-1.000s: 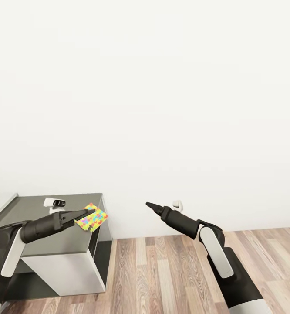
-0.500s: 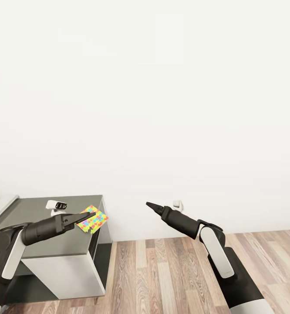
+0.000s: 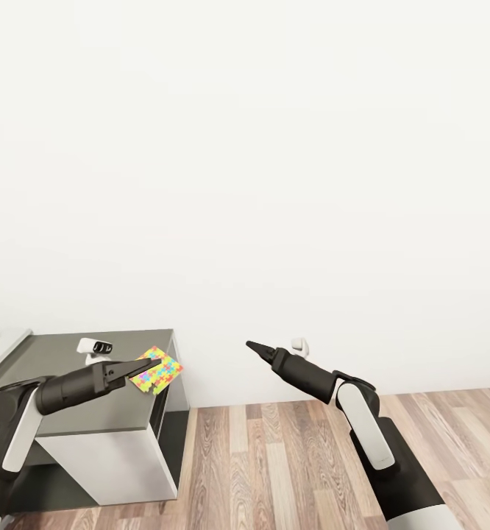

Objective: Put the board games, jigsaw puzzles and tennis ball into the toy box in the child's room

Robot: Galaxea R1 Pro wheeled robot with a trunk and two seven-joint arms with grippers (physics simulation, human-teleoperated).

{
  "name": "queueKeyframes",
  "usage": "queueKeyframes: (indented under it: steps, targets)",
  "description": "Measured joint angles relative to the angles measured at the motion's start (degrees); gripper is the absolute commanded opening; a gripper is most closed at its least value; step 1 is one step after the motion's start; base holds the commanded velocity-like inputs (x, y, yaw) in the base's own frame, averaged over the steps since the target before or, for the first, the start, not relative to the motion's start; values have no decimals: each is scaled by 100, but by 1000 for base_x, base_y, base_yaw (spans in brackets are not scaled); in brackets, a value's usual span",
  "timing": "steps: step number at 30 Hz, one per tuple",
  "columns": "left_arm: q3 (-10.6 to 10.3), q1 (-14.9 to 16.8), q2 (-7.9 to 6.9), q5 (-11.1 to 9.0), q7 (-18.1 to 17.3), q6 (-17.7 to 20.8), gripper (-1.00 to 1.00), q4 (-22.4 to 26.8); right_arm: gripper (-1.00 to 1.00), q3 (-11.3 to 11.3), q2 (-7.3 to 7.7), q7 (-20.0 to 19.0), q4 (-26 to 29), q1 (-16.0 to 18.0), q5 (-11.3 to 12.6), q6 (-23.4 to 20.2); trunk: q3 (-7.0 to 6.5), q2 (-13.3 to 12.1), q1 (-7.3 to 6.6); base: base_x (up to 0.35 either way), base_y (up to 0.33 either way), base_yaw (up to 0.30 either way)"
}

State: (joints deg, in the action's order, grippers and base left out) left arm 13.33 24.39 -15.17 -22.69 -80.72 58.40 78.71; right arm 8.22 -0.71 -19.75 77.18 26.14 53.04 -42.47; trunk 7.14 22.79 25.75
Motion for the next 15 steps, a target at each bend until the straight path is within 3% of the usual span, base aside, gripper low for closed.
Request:
queueKeyframes:
  steps: [15]
  targets:
    - [46, -1, 8, 1, -3, -22, 100, -23, 100, -6, 17, -3, -2, 0, 24, -2, 0, 0, 0, 0, 0, 0]
